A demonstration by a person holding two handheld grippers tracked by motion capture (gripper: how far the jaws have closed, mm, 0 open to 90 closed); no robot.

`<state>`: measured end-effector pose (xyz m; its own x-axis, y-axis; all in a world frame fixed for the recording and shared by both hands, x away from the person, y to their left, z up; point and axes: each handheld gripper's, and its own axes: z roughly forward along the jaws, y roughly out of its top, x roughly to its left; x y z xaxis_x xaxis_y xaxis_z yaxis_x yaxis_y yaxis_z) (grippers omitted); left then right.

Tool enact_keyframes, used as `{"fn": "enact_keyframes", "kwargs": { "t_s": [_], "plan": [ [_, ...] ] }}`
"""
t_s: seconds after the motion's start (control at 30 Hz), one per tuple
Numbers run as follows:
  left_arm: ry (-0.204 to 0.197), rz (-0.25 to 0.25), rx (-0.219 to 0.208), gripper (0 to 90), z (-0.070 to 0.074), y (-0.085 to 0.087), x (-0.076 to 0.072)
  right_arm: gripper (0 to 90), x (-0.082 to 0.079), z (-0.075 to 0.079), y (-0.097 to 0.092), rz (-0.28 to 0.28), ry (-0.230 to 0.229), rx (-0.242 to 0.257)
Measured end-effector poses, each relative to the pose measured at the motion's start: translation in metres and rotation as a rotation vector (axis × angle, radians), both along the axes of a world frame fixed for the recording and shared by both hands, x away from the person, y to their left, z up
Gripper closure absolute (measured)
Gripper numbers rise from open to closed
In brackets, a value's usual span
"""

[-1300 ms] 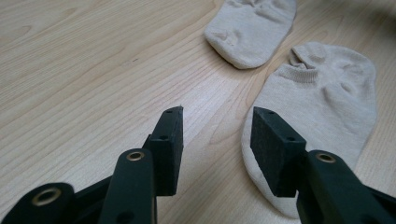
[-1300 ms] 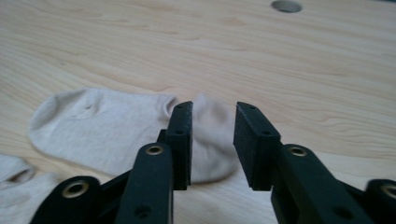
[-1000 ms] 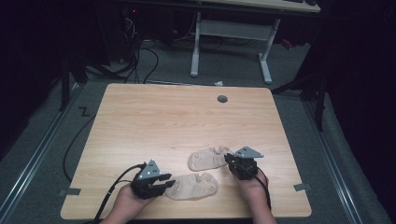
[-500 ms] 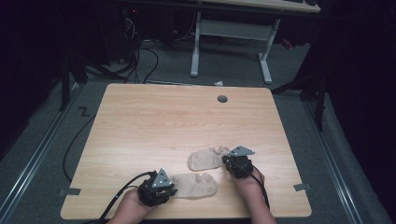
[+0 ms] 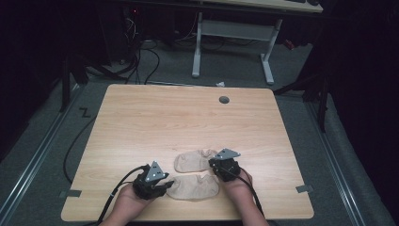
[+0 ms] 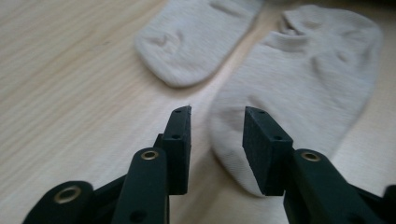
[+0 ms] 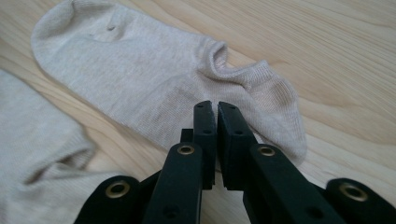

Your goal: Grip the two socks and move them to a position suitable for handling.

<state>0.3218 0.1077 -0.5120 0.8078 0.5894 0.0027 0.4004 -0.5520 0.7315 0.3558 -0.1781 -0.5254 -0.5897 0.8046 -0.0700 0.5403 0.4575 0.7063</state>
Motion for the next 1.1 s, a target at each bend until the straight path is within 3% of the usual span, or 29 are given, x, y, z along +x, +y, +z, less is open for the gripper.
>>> {"fn": "enact_keyframes", "kwargs": {
  "t_s": [0.23,0.33,0.47,0.53,0.6,0.73,0.87,1.0,1.1],
  "plan": [
    [-0.040,0.108,-0.032,59.0,-0.002,0.005,0.018,82.5,-0.004,0.000,0.020,0.068,-0.003,0.002],
    [-0.028,0.139,-0.034,58.6,-0.006,0.005,0.025,79.4,-0.007,0.008,0.017,0.051,-0.039,0.004],
    [-0.027,0.172,-0.070,58.3,-0.009,0.003,0.033,71.5,-0.006,0.016,-0.005,-0.038,-0.067,0.072],
    [-0.021,0.188,-0.084,57.4,-0.011,0.002,0.038,68.9,-0.003,0.013,-0.014,-0.083,-0.061,0.087],
    [-0.010,0.198,-0.074,56.4,-0.012,0.000,0.044,66.8,0.005,0.007,-0.023,-0.119,-0.023,0.111],
    [0.025,0.190,-0.087,56.7,-0.014,-0.005,0.050,67.7,0.009,0.003,-0.023,-0.115,-0.003,0.137],
    [0.034,0.195,-0.047,63.4,-0.018,-0.009,0.050,68.4,0.012,0.002,-0.017,-0.112,0.004,0.140],
    [0.041,0.198,-0.055,69.9,-0.018,-0.009,0.049,65.6,0.015,-0.004,-0.011,-0.096,0.052,0.134],
    [0.042,0.192,-0.072,76.0,-0.019,-0.009,0.048,68.7,0.014,-0.004,-0.011,-0.085,0.055,0.137]
  ]
}}
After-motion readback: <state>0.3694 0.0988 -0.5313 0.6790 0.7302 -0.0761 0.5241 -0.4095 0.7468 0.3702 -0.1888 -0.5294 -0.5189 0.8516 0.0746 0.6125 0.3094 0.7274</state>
